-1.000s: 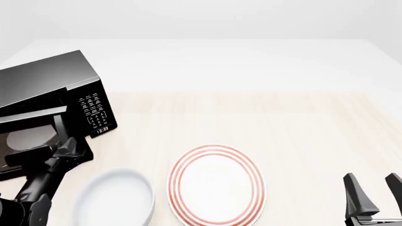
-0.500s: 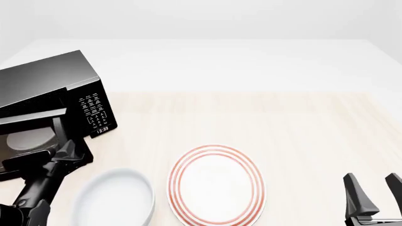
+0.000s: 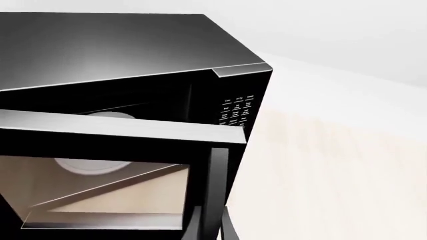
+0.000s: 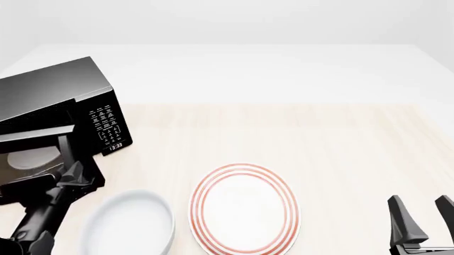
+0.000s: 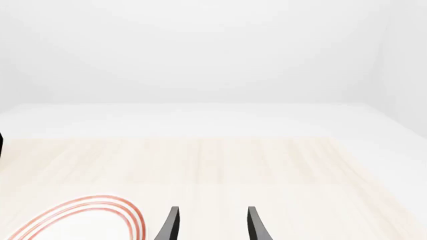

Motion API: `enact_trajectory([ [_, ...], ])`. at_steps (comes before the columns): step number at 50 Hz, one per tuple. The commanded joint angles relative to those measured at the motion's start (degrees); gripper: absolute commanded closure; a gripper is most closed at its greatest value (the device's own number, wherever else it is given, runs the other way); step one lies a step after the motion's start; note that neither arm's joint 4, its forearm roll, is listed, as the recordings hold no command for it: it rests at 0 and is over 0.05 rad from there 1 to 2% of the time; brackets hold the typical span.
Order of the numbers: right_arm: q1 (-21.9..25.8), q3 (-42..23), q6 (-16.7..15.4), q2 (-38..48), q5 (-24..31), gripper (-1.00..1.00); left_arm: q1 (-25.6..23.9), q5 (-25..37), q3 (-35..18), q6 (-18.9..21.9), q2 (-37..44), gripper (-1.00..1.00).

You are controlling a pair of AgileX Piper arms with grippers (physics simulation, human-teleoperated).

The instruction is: Open the microwave.

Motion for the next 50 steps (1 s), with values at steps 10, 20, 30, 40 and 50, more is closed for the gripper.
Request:
enact_trajectory([
  [10,0.03,0.00,-0.04,0.00,0.00,-1.00,-1.26,-2.21,-0.31,-0.32,-4.52,1.00],
  [20,-0.01,0.00,-0.02,0.00,-0.01,-1.00,-1.17,-2.51,0.75,-0.31,-5.60,1.00],
  [30,0.00,0.00,0.00,0.00,0.00,-1.00,-1.41,-2.14,1.26,0.07,-6.59,1.00],
  [40,0.00,0.00,0.00,0.00,-0.01,-1.00,-1.88,-1.49,1.58,0.50,-7.81,1.00],
  [50,0.00,0.00,0.00,0.00,0.00,-1.00,-2.05,-3.31,3.35,0.14,-8.03,1.00],
])
